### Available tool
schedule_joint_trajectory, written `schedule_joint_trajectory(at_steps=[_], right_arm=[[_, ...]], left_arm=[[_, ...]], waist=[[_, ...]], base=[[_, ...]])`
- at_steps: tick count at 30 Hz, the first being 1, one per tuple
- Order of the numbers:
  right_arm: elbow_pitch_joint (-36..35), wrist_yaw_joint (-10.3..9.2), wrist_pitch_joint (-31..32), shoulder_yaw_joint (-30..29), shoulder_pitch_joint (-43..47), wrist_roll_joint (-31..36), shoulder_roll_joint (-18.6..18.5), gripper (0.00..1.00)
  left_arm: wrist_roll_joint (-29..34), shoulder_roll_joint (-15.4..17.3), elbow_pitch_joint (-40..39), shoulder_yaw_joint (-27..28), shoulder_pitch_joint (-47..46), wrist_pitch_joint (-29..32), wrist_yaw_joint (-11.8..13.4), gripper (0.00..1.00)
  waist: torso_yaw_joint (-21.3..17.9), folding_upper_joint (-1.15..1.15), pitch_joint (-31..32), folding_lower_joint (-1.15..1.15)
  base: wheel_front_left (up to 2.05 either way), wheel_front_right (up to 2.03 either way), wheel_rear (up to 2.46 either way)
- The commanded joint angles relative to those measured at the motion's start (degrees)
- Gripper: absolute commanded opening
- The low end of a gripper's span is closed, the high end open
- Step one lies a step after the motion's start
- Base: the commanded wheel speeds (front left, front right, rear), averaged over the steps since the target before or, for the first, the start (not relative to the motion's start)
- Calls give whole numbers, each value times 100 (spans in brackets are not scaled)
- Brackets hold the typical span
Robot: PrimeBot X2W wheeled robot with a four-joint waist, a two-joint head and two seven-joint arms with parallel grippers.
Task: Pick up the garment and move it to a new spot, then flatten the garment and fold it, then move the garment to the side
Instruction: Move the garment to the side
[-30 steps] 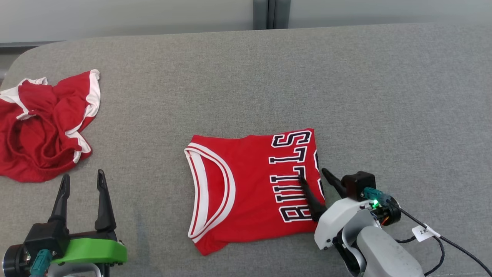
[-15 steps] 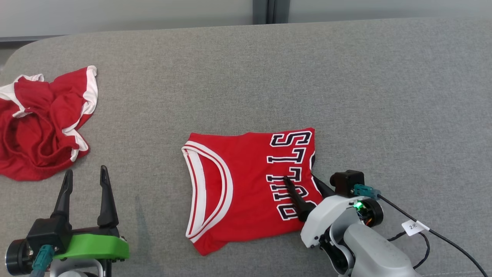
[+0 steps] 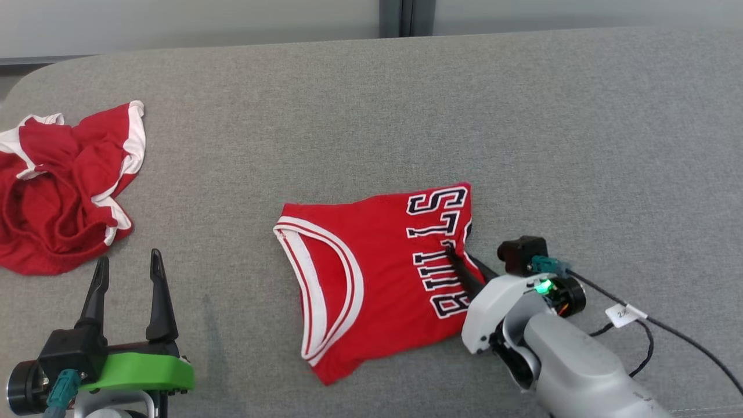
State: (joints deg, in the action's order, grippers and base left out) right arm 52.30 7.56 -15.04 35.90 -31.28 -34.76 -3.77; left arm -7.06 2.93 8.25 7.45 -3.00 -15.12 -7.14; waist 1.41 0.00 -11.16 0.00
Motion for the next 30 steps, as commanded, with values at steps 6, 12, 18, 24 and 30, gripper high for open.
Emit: schedule_joint_trajectory(at_steps=[6,12,18,24,30], right_arm=[[-330,-13,-14,-192,-487,501,-469,0],[-434,-13,-16,-376,-1125,790,-872,0],[-498,-13,-16,-701,-1924,964,-1258,0],[-591,-13,-16,-1010,-2679,1069,-1534,0],[-597,-13,-16,-1377,-3192,1163,-1756,0]], left_arm=[[-53,-2,-241,14,-154,-1,-29,100],[-22,-1,-539,-57,-439,-1,-23,100],[85,1,-956,-60,-811,-1,-27,100],[237,173,-1526,98,-1090,-1,-33,100],[376,546,-2064,179,-1213,-1,-38,100]], waist=[[-78,0,-134,0],[-163,0,-617,0],[-404,0,-1344,0],[-904,0,-2109,0],[-1521,0,-2737,0]], base=[[0,0,0],[0,0,0],[0,0,0],[0,0,0],[0,0,0]])
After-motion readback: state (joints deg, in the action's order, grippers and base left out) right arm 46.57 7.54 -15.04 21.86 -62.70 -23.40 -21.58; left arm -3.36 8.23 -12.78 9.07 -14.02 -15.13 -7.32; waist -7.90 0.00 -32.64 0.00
